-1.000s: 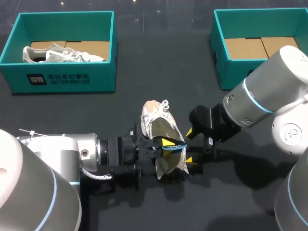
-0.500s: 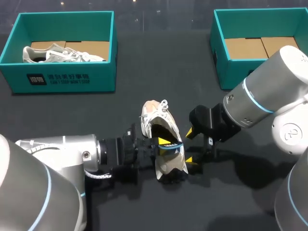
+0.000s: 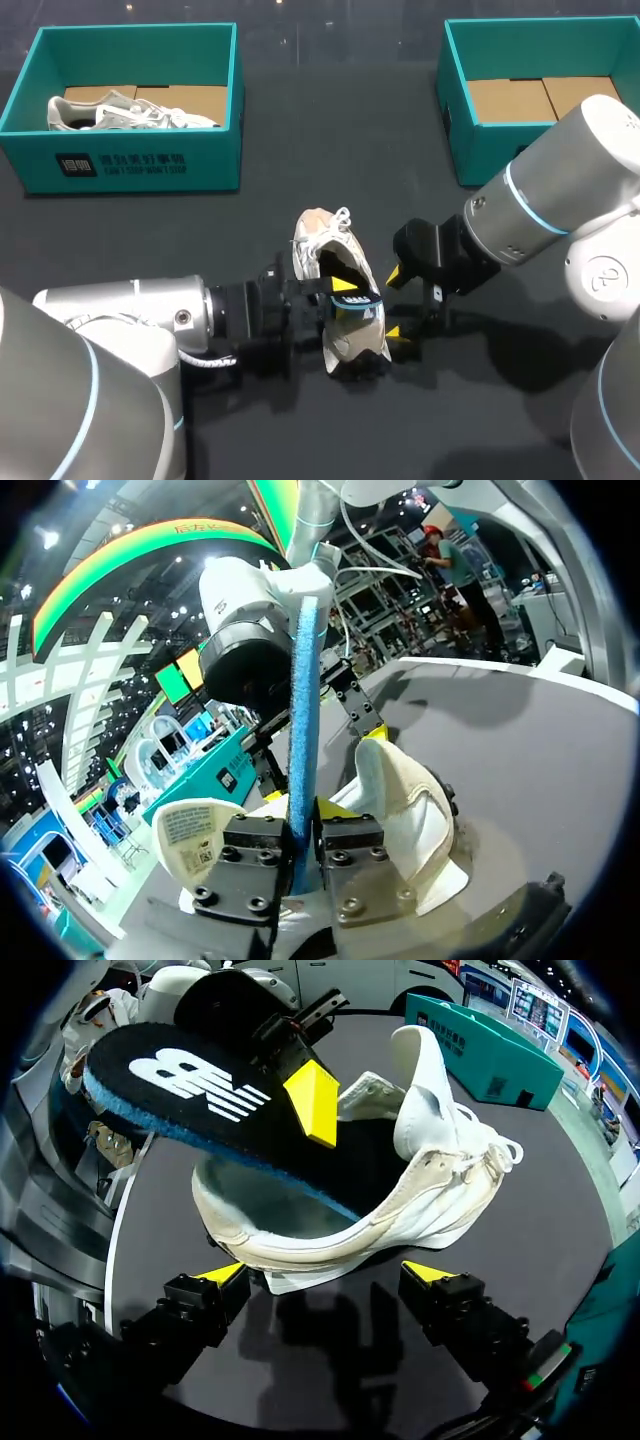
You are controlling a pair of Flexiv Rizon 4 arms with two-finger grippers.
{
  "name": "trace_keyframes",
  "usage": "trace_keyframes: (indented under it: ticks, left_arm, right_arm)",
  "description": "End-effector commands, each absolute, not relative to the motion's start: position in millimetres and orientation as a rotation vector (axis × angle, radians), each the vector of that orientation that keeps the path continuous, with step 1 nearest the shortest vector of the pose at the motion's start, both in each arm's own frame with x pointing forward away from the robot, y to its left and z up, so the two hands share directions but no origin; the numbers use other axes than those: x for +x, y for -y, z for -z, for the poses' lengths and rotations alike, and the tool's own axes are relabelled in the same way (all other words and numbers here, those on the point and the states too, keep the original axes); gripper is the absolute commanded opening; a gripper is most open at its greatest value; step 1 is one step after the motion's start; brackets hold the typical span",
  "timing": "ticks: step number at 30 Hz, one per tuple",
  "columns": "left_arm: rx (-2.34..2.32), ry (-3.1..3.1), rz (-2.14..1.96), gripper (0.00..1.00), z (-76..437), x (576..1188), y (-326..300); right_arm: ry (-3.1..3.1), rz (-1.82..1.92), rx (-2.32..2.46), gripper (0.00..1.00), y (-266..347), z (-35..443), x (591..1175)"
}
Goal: Take the shoe out of the shoebox, open the shoe tongue, remove and reinsert the insole, then place the shoe into the shoebox
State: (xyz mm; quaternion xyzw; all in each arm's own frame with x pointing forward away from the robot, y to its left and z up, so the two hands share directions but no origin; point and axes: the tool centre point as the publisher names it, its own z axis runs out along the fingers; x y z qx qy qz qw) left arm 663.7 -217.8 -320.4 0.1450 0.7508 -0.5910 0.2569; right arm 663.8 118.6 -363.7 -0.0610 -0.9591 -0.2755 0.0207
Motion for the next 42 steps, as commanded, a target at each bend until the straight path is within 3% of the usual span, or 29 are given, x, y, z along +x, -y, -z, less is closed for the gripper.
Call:
trace_keyframes:
  ticks: [1, 3, 8, 11, 29, 31, 33, 42]
  left_arm:
    - [0.403, -2.032, 1.612, 0.31, 308.9, 651.8, 215.4]
    - [0.406, -2.031, 1.633, 0.3, 303.9, 648.1, 217.5]
    - [0.425, -2.027, 1.648, 0.18, 298.5, 642.9, 222.3]
    - [0.456, -2.022, 1.644, 0.0, 301.5, 641.0, 225.8]
    - [0.432, -2.035, 1.542, 0.0, 341.5, 677.1, 222.4]
    - [0.426, -2.026, 1.561, 0.29, 334.4, 672.6, 220.1]
    - [0.415, -2.024, 1.571, 0.47, 326.4, 668.1, 217.6]
    - [0.446, -2.003, 1.609, 0.43, 298.6, 649.0, 215.7]
  right_arm:
    - [2.974, 0.857, -0.188, 1.0, -118.6, 364.4, 663.2]
    - [2.974, 0.857, -0.188, 1.0, -118.6, 364.4, 663.2]
    - [2.974, 0.857, -0.188, 1.0, -118.6, 364.4, 663.2]
    - [2.974, 0.857, -0.188, 1.0, -118.6, 364.4, 663.2]
    - [2.974, 0.857, -0.188, 1.0, -118.6, 364.4, 663.2]
    - [2.974, 0.857, -0.188, 1.0, -118.6, 364.4, 663.2]
    - [2.974, 0.857, -0.188, 1.0, -118.6, 364.4, 663.2]
    - [2.974, 0.857, -0.188, 1.0, -118.6, 364.4, 663.2]
